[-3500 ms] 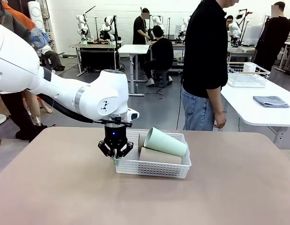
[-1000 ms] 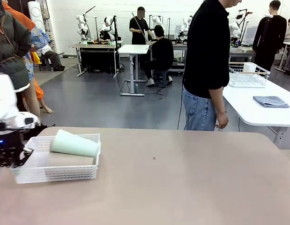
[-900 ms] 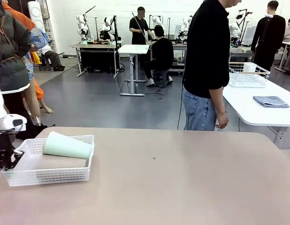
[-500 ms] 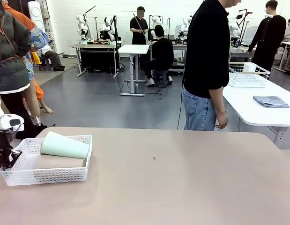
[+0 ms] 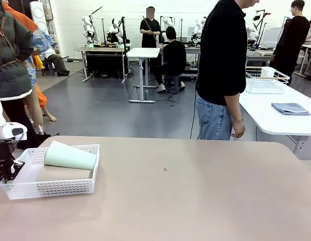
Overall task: Clean and organize the cups into the basket.
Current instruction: Move the Organizing basket back to the left side of the table.
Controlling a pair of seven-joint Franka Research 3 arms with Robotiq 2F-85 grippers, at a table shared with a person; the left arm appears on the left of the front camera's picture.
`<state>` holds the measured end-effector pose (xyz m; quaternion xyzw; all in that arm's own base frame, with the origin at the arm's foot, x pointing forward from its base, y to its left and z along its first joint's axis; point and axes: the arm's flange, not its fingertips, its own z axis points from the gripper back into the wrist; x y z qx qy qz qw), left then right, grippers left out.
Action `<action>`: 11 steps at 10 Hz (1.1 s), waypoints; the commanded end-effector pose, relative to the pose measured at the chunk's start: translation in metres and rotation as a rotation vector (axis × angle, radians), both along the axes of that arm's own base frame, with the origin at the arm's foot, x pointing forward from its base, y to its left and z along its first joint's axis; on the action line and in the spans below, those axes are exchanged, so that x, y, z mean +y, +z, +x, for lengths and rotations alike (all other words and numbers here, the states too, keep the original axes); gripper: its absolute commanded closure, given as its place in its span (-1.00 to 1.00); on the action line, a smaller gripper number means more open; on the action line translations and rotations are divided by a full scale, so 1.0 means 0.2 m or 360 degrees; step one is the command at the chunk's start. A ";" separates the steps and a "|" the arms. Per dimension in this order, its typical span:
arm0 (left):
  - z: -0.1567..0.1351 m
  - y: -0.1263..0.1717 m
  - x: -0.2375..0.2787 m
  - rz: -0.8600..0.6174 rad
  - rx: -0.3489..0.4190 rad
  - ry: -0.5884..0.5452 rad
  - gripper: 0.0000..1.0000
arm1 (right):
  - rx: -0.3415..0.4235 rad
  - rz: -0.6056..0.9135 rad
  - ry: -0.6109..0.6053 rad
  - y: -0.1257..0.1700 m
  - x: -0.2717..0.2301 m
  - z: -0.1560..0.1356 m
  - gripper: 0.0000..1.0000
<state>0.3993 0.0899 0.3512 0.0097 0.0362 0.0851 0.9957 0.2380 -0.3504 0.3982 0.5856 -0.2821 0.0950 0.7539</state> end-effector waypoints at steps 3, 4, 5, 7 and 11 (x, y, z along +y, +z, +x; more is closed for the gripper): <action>-0.02 0.01 0.00 0.0050 -0.0023 -0.0035 -0.38 | -0.0002 -0.0015 -0.0016 -0.01 0.02 0.00 -1.00; -0.01 0.01 0.00 0.0052 -0.0020 -0.0027 -1.00 | -0.0002 -0.0015 -0.0016 -0.01 0.02 0.00 -1.00; -0.01 0.00 -0.01 0.0059 -0.0011 -0.0030 -1.00 | -0.0002 -0.0015 -0.0016 -0.01 0.02 0.00 -1.00; -0.01 0.00 0.00 0.0069 -0.0003 -0.0024 -1.00 | -0.0002 -0.0015 -0.0016 -0.01 0.02 0.00 -1.00; -0.03 0.01 0.00 0.0090 -0.0001 -0.0048 -1.00 | -0.0002 -0.0015 -0.0016 -0.01 0.02 0.00 -1.00</action>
